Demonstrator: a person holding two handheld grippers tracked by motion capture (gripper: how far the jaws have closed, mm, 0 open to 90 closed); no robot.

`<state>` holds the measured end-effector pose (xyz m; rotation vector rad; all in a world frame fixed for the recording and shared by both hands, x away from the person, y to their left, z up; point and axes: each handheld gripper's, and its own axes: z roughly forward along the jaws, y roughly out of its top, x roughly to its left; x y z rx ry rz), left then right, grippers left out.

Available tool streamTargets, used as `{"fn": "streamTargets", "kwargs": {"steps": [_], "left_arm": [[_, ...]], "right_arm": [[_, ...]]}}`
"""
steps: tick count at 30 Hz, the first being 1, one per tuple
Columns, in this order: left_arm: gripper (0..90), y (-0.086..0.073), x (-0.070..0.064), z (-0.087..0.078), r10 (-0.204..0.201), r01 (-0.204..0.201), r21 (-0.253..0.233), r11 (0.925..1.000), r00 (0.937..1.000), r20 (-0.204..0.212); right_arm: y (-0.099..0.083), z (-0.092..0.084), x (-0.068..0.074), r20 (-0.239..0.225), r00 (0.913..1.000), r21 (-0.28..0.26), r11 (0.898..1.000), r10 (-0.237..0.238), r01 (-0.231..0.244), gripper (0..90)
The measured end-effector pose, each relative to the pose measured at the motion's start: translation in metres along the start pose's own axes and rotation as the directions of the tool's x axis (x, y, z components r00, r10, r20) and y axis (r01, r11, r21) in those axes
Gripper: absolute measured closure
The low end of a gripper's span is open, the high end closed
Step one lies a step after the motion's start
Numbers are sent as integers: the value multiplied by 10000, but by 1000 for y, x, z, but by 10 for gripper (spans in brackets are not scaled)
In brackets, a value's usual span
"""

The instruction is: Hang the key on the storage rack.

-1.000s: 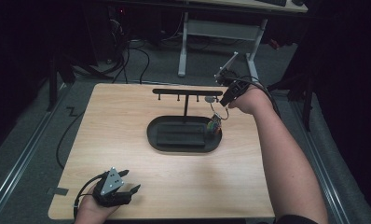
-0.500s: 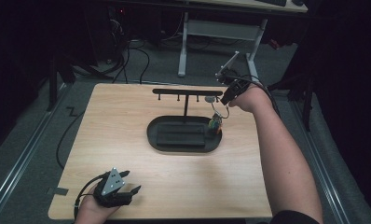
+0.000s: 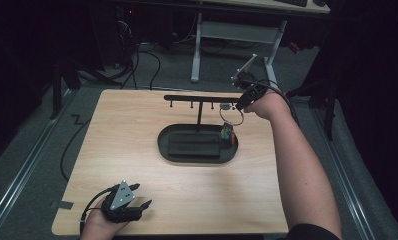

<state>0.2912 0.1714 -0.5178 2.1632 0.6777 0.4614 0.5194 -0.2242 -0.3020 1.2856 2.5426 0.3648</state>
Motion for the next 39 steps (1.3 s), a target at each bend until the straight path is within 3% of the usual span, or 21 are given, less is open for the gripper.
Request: {"fn": "streamTargets", "kwargs": {"steps": [5,8,12,18,23,25,30,37,39], "left_arm": [[325,0,1,2,-51,51,37,10000,10000,49],[325,0,1,3,-32,31,57,10000,10000,79],[322,1,0,3,-106,105,53,9999,9998,150],[323,2,-1,1,-133,134,-50,9999,9998,175],[322,1,-2,3,-180,180,0,9998,9997,164],[322,2,-3,3,-138,137,39,9999,9997,178],[321,2,-5,5,-50,49,74,10000,9997,232],[321,0,-5,6,-85,83,108,9999,9997,242],[321,0,-6,6,-91,89,80,9999,9997,230]], "right_arm": [[-12,-10,3,152,9997,-575,9982,190,-181,676],[-25,-12,8,387,9986,-787,9964,348,-316,575],[-51,-11,18,477,9987,-1214,9925,192,-133,452],[-92,-4,36,896,9953,-1976,9801,379,-196,453],[-127,4,50,892,9948,-3014,9533,496,-205,387],[-138,7,54,687,9950,-3210,9459,730,-472,371],[-168,19,64,562,9928,-3964,9150,1058,-751,309],[-219,53,81,182,9913,-4713,8755,1302,-1063,220],[-231,62,85,24,9915,-4785,8707,1302,-1132,212]]}}
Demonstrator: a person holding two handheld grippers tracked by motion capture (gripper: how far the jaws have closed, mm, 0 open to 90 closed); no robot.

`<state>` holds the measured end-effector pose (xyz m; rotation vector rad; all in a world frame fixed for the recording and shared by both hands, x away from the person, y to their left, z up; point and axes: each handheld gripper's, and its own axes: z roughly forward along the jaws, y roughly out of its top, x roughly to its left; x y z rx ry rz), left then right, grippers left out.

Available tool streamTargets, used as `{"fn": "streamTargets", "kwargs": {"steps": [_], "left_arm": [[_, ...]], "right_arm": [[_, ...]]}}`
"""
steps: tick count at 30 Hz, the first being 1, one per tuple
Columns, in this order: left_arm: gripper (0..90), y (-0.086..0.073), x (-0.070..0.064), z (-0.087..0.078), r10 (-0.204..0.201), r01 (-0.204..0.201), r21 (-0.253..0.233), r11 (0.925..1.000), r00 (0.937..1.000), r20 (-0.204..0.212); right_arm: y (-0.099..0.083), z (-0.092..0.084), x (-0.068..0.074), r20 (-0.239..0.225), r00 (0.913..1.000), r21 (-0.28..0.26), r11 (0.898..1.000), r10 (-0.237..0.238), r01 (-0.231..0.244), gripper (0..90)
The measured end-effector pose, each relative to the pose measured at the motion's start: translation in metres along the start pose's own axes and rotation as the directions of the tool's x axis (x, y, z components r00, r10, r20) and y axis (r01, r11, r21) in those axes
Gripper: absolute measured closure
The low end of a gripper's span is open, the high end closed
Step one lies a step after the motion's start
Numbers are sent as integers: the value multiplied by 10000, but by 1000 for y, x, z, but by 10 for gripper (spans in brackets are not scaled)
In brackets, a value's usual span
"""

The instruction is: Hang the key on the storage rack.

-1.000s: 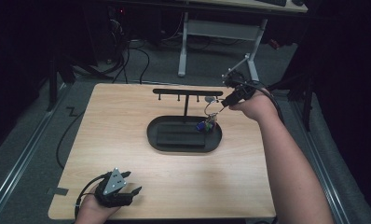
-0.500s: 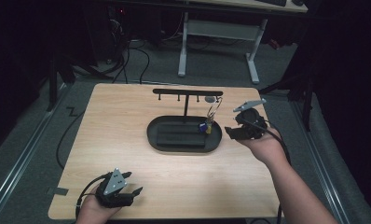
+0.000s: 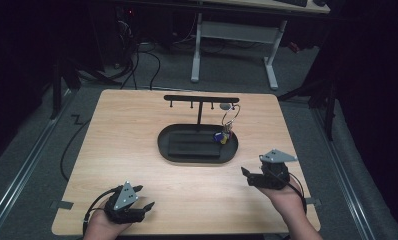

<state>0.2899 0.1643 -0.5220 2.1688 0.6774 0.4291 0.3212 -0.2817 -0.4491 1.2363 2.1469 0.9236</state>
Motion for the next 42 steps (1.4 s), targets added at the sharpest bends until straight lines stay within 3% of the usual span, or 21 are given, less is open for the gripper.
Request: {"fn": "streamTargets", "kwargs": {"steps": [4,9,14,16,18,19,21,23,27,42], "left_arm": [[320,0,0,1,-9,9,28,10000,10000,25],[319,-1,-2,2,34,-34,-8,10000,10000,29],[321,-2,-3,1,-40,40,-202,9998,10000,30],[321,-2,-4,2,-298,301,-232,9993,9994,163],[321,-2,-5,3,-557,568,-293,9980,9977,389],[321,-1,-7,4,-563,574,-288,9979,9976,403],[319,1,-10,7,-421,428,-189,9989,9984,365],[318,4,-14,9,-261,265,-129,9996,9991,331],[317,5,-17,9,-134,140,-142,9998,9993,361],[321,1,-6,-1,-189,195,-301,9994,9996,199]], "right_arm": [[-29,5,3,-146,9988,-214,9987,461,-464,205],[-55,10,9,-101,9976,-305,9972,684,-687,201],[-76,12,21,133,9993,-437,9985,341,-335,201],[-84,7,26,168,9997,-659,9977,186,-174,202],[-90,4,30,-231,9993,-829,9961,281,-300,194],[-91,3,31,-524,9984,-737,9969,222,-260,161],[-93,5,36,-478,9984,-633,9977,-288,257,159],[-92,7,39,-479,9978,-658,9969,-462,430,159],[-87,6,38,-474,9988,-1043,9945,-104,54,159],[-89,8,31,-272,9978,-991,9931,607,-632,161]]}}
